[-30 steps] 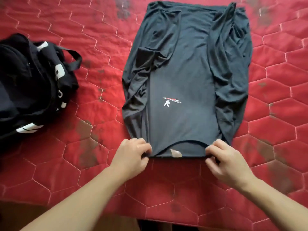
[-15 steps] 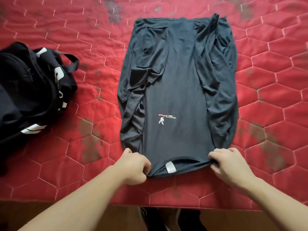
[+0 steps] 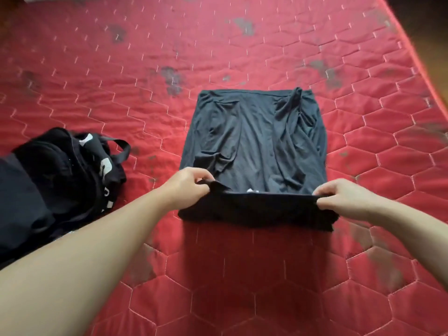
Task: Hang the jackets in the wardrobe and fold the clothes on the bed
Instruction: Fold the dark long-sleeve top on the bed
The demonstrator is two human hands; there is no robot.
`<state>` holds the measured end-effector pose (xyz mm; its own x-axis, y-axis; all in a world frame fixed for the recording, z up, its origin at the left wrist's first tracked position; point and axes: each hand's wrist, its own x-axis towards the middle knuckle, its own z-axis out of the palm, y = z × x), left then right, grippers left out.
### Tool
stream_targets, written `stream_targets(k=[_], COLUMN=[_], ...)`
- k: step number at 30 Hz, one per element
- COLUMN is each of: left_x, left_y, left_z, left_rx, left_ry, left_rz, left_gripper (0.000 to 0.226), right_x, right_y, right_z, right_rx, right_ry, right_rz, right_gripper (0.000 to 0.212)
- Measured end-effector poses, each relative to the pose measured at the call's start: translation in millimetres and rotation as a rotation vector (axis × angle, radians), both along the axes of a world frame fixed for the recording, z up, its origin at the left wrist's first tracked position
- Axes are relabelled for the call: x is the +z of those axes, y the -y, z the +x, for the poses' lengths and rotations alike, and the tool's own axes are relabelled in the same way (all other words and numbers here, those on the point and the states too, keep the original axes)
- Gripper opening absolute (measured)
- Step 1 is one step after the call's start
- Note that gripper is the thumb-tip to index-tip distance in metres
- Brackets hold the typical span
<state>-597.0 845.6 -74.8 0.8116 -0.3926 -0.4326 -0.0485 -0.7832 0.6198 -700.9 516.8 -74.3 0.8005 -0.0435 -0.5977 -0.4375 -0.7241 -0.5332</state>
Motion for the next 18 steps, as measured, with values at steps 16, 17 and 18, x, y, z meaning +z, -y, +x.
stream_targets(k=[16, 17, 18], left_x=[-52.5, -59.3, -67.1], left_y=[63.2, 65.8, 68.4], left_z=[160.6, 170.0, 179.4], left_rx=[0.294, 0.284, 0.271], left_ry=[0.164, 0.159, 0.137], left_rz=[-0.096, -0.075, -0.053], left_gripper=[0.019, 0.020, 0.020], right_x=[-59.6, -66.7, -73.9], right_y=[60.2, 62.1, 63.6], right_z=[166.7, 175.5, 183.6], right_rx=[-0.434, -0.420, -0.402], right_ry=[0.229, 0.218, 0.205], right_rz=[0.181, 0.156, 0.124], right_gripper=[0.012, 0.012, 0.012])
